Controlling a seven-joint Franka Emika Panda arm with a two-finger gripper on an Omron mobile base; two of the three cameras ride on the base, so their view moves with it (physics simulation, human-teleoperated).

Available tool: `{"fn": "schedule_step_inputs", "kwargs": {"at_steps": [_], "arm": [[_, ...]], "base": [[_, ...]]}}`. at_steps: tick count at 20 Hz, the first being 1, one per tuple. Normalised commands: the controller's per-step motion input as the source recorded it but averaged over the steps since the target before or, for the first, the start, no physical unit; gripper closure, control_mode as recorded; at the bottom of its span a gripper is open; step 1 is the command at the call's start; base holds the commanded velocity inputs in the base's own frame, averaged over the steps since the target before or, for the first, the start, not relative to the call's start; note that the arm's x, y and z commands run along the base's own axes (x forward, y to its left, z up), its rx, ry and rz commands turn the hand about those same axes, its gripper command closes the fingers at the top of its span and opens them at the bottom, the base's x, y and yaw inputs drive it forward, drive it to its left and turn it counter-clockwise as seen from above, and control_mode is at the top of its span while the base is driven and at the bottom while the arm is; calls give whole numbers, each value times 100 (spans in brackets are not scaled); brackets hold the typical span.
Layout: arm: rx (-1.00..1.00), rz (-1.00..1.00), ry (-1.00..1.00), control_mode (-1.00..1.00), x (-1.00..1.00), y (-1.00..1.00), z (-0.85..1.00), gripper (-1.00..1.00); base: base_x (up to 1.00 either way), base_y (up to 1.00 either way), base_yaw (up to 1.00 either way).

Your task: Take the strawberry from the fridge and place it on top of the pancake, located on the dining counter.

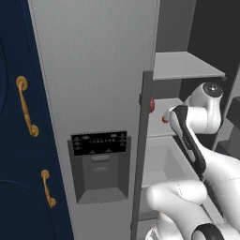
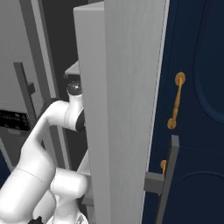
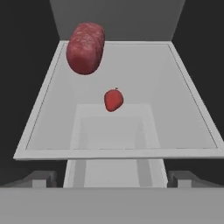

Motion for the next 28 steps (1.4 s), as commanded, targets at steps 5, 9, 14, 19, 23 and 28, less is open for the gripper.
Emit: {"fn": "schedule_step_inputs", "kwargs": {"at_steps": [5,9,14,19,23,28], "arm": [[1,1,5,-100,54,0,-22,-100],[0,0,0,-100,41,0,-32,-100],[0,0,0,-100,39,-4,-38,-100],[0,0,0,-100,43,-10,-27,-100],[0,0,0,-100,39,-3,-16,-100],[0,0,0,-100,32,0,-12,-100]], "base": [[0,0,0],[0,0,0],[0,0,0],[0,0,0],[0,0,0],[0,0,0]]}}
